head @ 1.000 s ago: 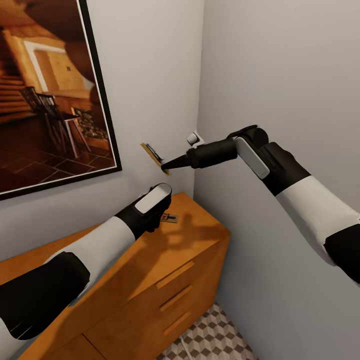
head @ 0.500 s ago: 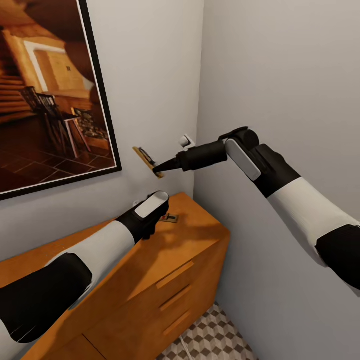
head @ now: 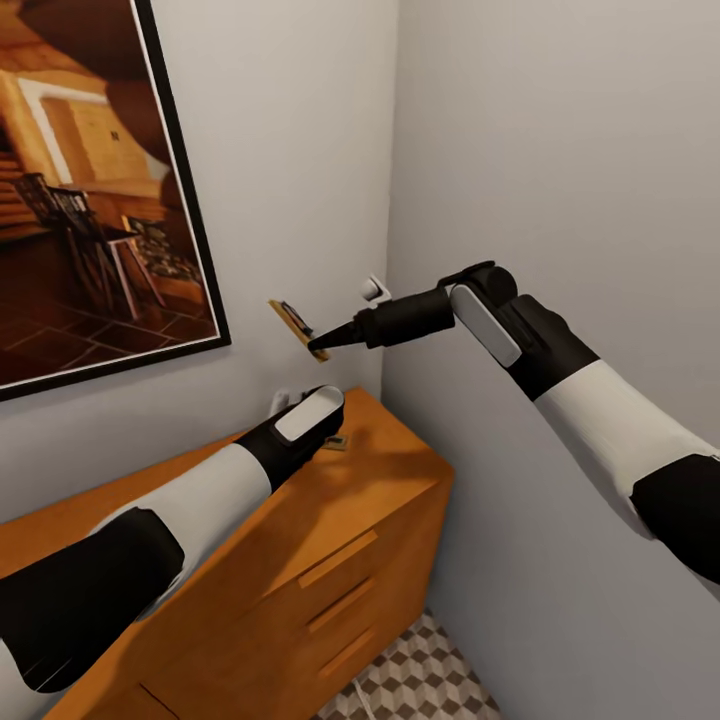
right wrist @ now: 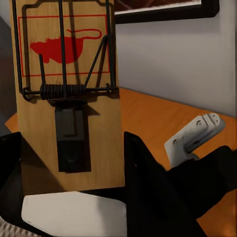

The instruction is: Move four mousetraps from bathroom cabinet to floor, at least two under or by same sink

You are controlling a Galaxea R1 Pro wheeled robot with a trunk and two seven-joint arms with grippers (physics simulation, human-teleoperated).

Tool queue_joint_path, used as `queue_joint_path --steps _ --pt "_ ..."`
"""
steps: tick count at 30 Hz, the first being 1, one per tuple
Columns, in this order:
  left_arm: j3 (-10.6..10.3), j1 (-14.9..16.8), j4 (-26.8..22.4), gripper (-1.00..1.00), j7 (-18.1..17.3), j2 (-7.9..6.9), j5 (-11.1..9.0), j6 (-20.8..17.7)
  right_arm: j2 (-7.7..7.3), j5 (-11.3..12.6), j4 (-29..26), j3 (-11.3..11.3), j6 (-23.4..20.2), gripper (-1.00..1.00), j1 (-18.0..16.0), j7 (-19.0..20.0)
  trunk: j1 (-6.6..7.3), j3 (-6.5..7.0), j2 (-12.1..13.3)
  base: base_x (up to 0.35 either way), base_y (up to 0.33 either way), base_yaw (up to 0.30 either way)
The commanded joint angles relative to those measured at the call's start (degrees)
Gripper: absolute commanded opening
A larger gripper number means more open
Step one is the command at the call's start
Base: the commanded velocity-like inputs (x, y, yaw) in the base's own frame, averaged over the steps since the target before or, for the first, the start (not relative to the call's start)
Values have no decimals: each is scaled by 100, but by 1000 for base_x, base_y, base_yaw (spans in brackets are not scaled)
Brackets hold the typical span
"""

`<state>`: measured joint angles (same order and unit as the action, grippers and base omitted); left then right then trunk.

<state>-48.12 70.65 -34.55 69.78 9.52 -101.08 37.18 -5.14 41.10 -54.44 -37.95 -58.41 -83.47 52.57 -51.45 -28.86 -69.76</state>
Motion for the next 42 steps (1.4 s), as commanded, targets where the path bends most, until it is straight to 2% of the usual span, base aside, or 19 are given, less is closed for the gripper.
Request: queue_joint_path --steps 1,11,26,42 --pt "-40 7 -18 100 9 -3 -26 15 -5 21 11 -11 -30 -100 -6 8 -1 -6 -4 13 -22 0" --pt "-49 -24 -153 100 17 -3 -33 17 10 21 224 -12 -30 -100 -3 8 -1 -6 -4 3 -5 -5" --pt "-49 -26 -167 100 13 -3 -35 17 19 29 225 -18 -30 -100 -2 8 -1 -6 -4 0 0 -124" --pt "-41 -27 23 100 -15 -58 -25 28 21 28 194 -19 -22 -100 -3 18 -1 -6 -4 0 -30 -2"
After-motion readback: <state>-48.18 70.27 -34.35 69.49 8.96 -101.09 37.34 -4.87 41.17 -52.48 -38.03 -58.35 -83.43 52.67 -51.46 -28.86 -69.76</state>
